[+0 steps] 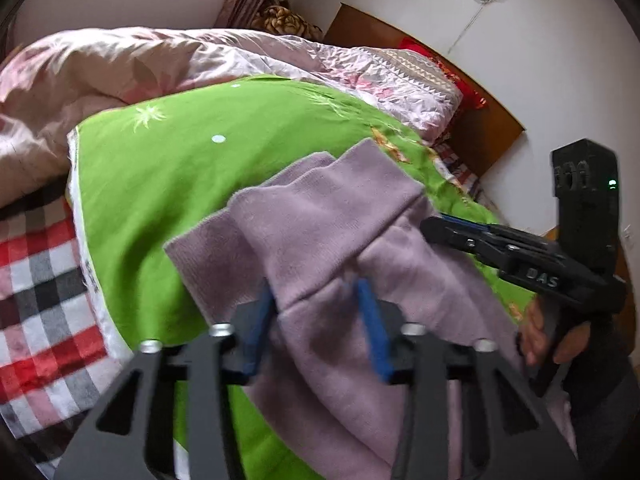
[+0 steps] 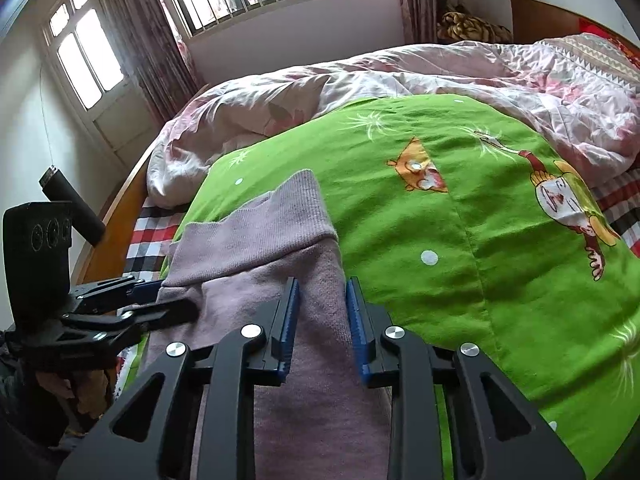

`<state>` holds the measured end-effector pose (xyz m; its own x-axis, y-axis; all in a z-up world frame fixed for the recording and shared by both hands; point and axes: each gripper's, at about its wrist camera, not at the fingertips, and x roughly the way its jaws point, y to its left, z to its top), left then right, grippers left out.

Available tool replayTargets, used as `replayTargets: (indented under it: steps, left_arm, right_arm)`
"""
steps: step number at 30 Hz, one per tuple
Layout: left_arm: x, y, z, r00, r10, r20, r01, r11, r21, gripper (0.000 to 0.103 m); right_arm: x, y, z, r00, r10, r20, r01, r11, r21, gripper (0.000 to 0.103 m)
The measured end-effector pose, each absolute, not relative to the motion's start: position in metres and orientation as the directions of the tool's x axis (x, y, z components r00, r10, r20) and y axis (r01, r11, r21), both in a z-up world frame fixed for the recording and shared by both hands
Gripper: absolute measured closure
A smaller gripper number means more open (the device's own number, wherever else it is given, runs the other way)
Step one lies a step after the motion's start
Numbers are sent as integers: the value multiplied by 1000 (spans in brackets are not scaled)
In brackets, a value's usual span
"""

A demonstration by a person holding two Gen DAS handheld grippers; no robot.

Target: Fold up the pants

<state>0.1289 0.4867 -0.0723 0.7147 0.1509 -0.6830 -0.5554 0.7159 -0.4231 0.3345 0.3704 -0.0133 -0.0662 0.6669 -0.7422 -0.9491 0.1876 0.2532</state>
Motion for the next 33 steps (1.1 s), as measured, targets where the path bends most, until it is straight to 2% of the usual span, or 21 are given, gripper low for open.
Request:
replayTargets:
  steps: [1, 2, 3, 9, 11, 14, 16, 19, 20, 21, 22, 23, 25, 28, 30, 33]
  left_arm:
    - [127, 489, -72, 721, 147, -677, -553, 711, -435, 80]
    - [125, 489, -71, 732, 139, -667, -543, 712, -446, 91]
    - [122, 489, -66, 743, 140, -654, -532, 717, -451, 93]
    - [94, 473, -19, 796, 202, -571, -499, 752, -430, 94]
    - [89, 474, -16, 782, 200, -590, -513, 744, -429, 94]
    - [89, 497, -49, 739, 137, -660, -558, 672, -486, 92]
    - [92, 510, -79, 730, 75, -679, -559, 638, -530, 87]
    - [90, 513, -87, 763, 77, -642, -525, 654, -545, 78]
    - [89, 512, -84, 761, 91, -642, -527, 663, -532, 70]
    - [89, 512, -83, 758, 101, -644, -533, 665, -523, 56]
    - [88, 512, -79, 744, 126, -656, -555, 663, -503, 42]
    - [85, 509, -73, 717, 184, -673, -600, 655, -460, 21]
    - [75, 499, -57, 687, 291, -665, -650, 654, -386, 18]
    - [67, 472, -30, 733, 289, -615, -592, 716, -369, 17]
    - [69, 447, -21, 791, 198, -579, -483, 782, -394, 12]
    - [90, 413, -28, 789, 93, -607, -372, 858, -353, 11]
  right_arm:
    - [332, 370, -12, -47, 666, -745, -955, 189, 230, 95]
    - [329, 369, -10, -31, 669, -742, -958, 191, 213, 97]
    - [326, 367, -6, -18, 682, -731, -963, 186, 197, 97]
    - [310, 363, 31, -26, 738, -675, -975, 131, 181, 97]
    - [304, 370, 31, -38, 724, -689, -978, 116, 176, 98]
    - [301, 390, 2, -41, 649, -759, -975, 139, 172, 97]
    - [298, 397, -15, -7, 616, -788, -977, 163, 136, 97]
    - [300, 394, -18, -18, 629, -777, -970, 177, 166, 95]
    - [302, 393, -15, -31, 632, -775, -967, 177, 183, 92]
    - [303, 391, -12, -37, 630, -776, -965, 179, 191, 89]
    - [304, 389, -8, -37, 624, -780, -964, 183, 191, 77]
    - [306, 384, -1, -26, 620, -784, -964, 193, 184, 51]
    - [305, 366, 18, -12, 651, -759, -963, 197, 184, 17]
    - [295, 326, 43, 22, 663, -748, -965, 209, 157, 23]
    - [276, 289, 49, 52, 641, -766, -966, 228, 125, 25]
    - [235, 235, 43, 119, 597, -794, -971, 239, 34, 26]
